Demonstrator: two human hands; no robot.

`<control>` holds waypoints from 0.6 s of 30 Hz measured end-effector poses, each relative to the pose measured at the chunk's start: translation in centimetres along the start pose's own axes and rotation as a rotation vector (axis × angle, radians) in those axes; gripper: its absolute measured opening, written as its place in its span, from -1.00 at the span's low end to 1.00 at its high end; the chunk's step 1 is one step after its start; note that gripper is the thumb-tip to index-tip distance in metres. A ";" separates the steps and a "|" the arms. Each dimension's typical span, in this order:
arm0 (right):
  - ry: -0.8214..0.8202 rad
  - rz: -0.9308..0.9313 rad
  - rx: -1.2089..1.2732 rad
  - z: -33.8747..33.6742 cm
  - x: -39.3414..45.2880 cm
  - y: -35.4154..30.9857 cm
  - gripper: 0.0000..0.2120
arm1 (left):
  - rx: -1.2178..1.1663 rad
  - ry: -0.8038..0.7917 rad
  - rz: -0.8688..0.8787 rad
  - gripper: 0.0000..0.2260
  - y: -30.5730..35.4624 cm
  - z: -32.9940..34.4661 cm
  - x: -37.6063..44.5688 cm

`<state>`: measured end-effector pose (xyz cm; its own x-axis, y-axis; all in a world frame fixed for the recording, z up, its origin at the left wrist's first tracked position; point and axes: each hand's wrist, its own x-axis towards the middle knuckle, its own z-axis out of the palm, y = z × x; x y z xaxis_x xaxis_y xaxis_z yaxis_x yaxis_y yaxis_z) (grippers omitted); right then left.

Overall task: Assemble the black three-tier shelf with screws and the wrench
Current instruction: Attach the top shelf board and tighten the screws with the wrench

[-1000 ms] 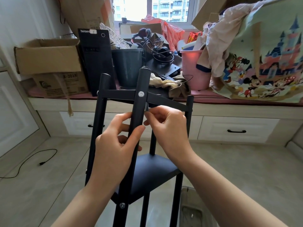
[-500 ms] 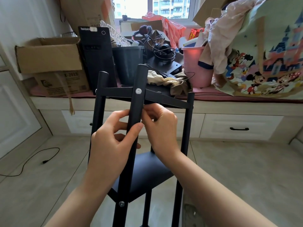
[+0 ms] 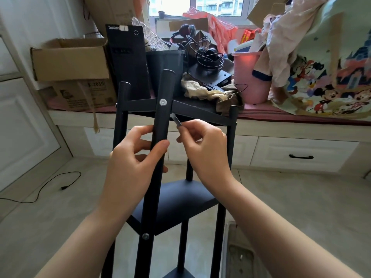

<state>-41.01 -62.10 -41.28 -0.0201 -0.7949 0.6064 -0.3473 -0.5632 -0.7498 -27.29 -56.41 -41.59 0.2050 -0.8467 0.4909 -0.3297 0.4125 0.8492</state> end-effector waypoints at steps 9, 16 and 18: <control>0.029 0.058 0.065 1.4 -0.2 0.0 -0.90 | -0.080 -0.070 -0.008 -0.67 -1.2 -1.4 1.1; 0.004 0.048 0.067 3.3 0.3 0.5 -0.89 | -0.087 -0.088 -0.049 -0.62 -2.7 -3.3 2.5; 0.006 0.102 0.125 4.3 0.3 0.4 -0.89 | -0.081 -0.096 -0.069 -0.62 -3.1 -4.0 2.8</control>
<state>-37.12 -63.55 -42.59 -0.0551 -0.8481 0.5269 -0.2233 -0.5039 -0.8344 -21.97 -58.70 -42.05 0.1337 -0.9006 0.4135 -0.2420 0.3750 0.8949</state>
